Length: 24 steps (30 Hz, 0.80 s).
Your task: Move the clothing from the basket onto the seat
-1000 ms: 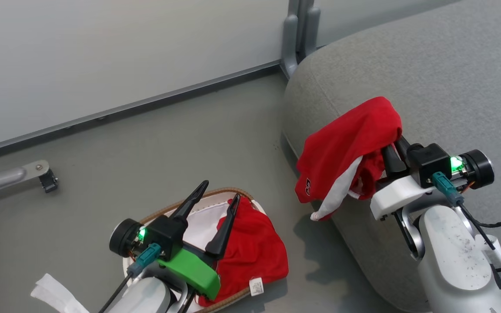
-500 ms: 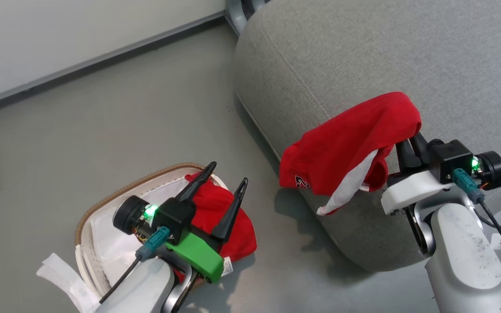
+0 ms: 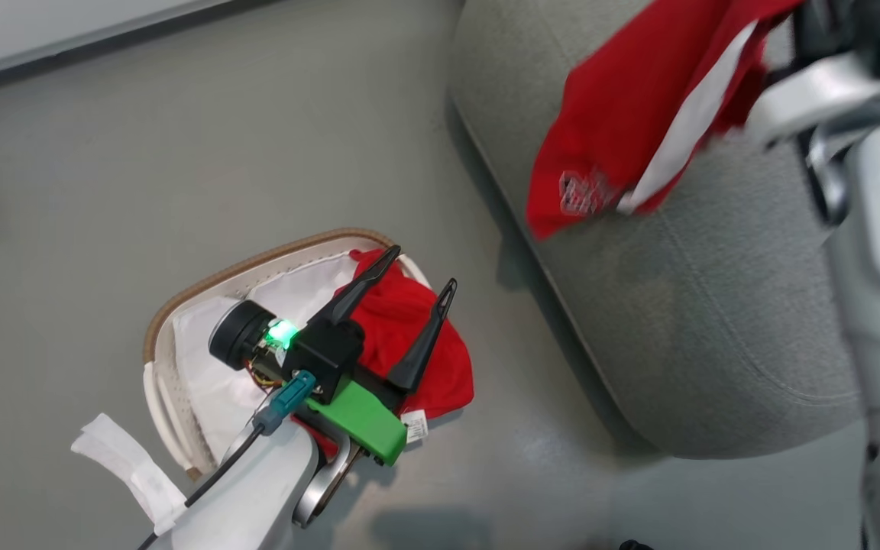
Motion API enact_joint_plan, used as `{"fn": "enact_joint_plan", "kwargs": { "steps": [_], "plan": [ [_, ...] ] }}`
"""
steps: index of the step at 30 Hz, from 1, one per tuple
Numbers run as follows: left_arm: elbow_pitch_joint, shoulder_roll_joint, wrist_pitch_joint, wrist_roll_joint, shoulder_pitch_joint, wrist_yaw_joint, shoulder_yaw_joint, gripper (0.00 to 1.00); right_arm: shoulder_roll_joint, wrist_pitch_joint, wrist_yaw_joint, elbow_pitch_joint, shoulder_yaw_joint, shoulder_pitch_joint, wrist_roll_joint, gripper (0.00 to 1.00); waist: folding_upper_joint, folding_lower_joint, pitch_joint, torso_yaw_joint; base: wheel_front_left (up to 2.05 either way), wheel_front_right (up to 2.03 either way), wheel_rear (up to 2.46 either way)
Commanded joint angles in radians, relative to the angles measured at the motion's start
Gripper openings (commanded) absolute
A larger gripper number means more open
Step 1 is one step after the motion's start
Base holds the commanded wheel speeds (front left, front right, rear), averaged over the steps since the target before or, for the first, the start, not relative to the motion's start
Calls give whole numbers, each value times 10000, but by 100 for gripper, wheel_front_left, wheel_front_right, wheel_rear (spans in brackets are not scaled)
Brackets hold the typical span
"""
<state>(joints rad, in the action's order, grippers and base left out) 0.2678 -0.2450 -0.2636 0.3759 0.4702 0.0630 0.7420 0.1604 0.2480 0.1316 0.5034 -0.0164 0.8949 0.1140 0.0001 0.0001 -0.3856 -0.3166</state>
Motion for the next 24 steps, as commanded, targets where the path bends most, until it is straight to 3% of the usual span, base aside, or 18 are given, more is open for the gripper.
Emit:
{"fn": "enact_joint_plan", "kwargs": {
  "steps": [1,4,9,15,24],
  "plan": [
    [-43,28,30,-51,238,54,-4,100,359,-109,-16,146,-115,517,2,0,-1,-1,-609,652,0,0,0],
    [-170,134,20,-147,400,84,147,100,1006,-543,-16,521,-507,1786,-257,0,-1,-1,-892,1126,0,0,0],
    [-439,180,89,-338,771,136,331,100,2605,-1380,-16,813,-1344,3487,-66,0,-1,-1,-1423,1963,0,0,0],
    [-948,69,220,-434,1072,117,366,100,3572,-2189,-16,1852,-2383,4119,147,0,-1,-1,-2029,2499,0,0,0],
    [-1114,52,359,-492,1260,-18,432,100,3001,-2085,-16,3663,-4156,2829,1117,0,-1,-1,-2523,2651,0,0,0]
  ]
}}
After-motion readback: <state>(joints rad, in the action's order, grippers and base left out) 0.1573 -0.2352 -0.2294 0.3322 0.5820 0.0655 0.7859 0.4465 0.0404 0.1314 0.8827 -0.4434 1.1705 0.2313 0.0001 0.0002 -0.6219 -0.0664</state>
